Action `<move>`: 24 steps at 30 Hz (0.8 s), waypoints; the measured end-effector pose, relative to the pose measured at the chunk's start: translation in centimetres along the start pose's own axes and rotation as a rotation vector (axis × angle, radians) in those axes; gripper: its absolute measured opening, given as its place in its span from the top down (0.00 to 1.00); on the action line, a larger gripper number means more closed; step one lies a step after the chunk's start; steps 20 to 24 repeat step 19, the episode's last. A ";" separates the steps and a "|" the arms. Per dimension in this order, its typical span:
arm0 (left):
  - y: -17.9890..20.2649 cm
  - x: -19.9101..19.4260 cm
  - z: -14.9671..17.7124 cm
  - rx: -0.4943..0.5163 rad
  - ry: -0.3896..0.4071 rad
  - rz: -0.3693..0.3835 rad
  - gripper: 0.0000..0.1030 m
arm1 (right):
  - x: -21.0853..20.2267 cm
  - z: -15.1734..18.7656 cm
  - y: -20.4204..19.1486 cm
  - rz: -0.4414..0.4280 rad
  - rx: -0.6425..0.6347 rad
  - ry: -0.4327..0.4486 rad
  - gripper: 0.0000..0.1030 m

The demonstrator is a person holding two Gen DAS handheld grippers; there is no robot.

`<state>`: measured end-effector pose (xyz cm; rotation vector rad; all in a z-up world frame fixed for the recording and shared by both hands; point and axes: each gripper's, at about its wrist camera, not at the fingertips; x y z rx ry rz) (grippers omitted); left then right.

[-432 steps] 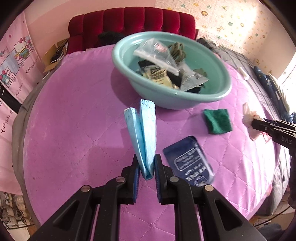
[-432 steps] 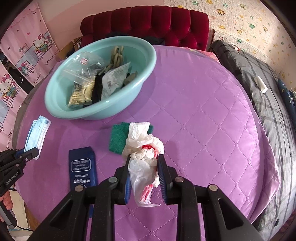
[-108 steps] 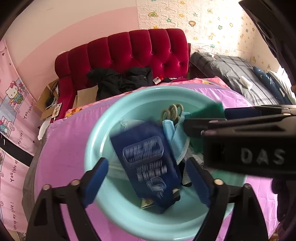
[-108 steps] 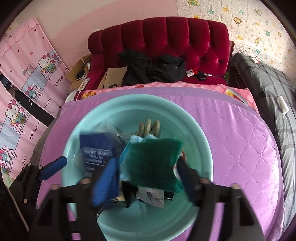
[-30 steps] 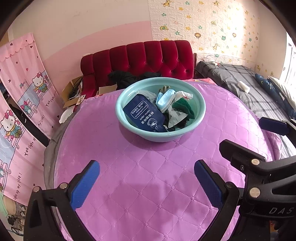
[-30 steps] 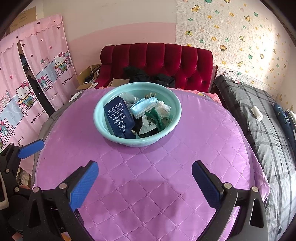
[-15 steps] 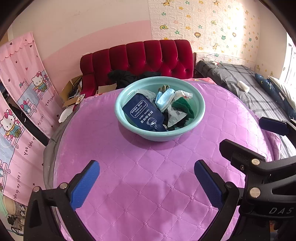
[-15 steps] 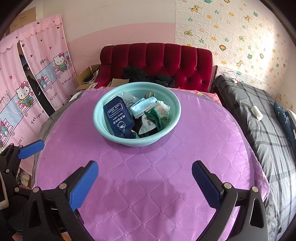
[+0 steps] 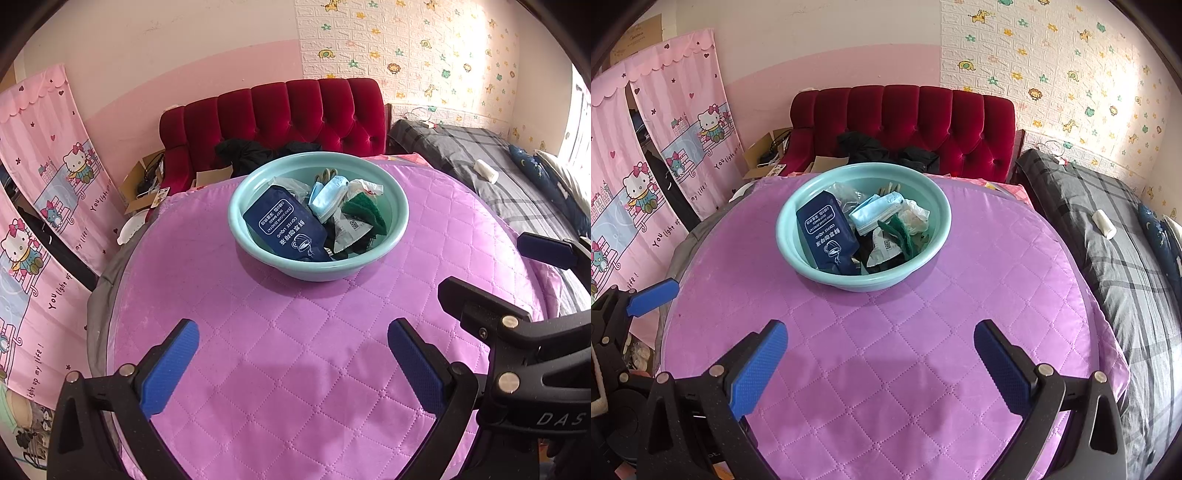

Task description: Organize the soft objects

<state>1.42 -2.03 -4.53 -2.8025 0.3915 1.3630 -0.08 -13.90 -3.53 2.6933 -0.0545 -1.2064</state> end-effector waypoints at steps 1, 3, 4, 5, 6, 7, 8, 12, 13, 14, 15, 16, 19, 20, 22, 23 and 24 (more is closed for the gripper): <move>0.0 0.0 0.0 -0.001 0.001 0.000 0.00 | 0.0 0.0 0.0 0.000 0.000 0.000 0.00; 0.0 0.0 0.0 0.001 0.000 0.000 0.00 | 0.0 0.0 0.0 0.001 0.000 0.000 0.00; 0.0 0.0 0.0 0.000 0.000 0.000 0.00 | 0.0 0.0 0.0 0.002 -0.001 0.002 0.00; 0.1 0.0 0.0 0.001 0.000 0.000 0.00 | 0.0 0.0 0.1 0.001 0.000 0.002 0.00; 0.1 0.0 0.0 0.001 -0.001 -0.001 0.00 | 0.0 0.0 0.2 0.001 0.001 0.002 0.00; 0.1 0.0 0.0 0.001 0.000 -0.001 0.00 | 0.0 0.0 0.3 0.000 0.001 0.001 0.00; 0.1 0.0 0.0 0.001 0.000 -0.001 0.00 | 0.0 0.1 0.3 0.000 0.001 0.002 0.00; 0.2 0.2 0.1 0.001 -0.003 -0.001 0.00 | 0.0 0.0 0.4 0.001 0.001 0.002 0.00; 0.2 0.2 0.1 0.002 -0.003 -0.001 0.00 | 0.1 0.0 0.5 0.000 0.002 0.002 0.00; 0.2 0.2 0.1 0.002 -0.005 -0.002 0.00 | 0.0 0.0 0.5 0.000 0.003 0.002 0.00; 0.3 0.2 0.1 0.003 -0.006 -0.003 0.00 | 0.1 0.0 0.6 0.000 0.003 0.000 0.00; 0.3 0.2 0.1 0.001 -0.006 -0.003 0.00 | 0.1 0.0 0.7 -0.001 0.004 -0.001 0.00; 0.6 0.4 0.1 -0.002 -0.007 -0.002 0.00 | 0.3 0.0 0.9 -0.008 0.009 -0.004 0.00; 0.6 0.4 0.1 -0.002 -0.007 -0.002 0.00 | 0.3 0.0 0.9 -0.008 0.009 -0.004 0.00; 0.6 0.4 0.1 -0.002 -0.007 -0.002 0.00 | 0.3 0.0 0.9 -0.008 0.009 -0.004 0.00; 0.6 0.4 0.1 -0.002 -0.007 -0.002 0.00 | 0.3 0.0 0.9 -0.008 0.009 -0.004 0.00; 0.6 0.4 0.1 -0.002 -0.007 -0.002 0.00 | 0.3 0.0 0.9 -0.008 0.009 -0.004 0.00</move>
Point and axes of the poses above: each gripper's, at about its wrist camera, not at the fingertips, and x roughly the way its jaws point, y to its right, z to its underside, and after that the axes turned 14 degrees about z, right-handed
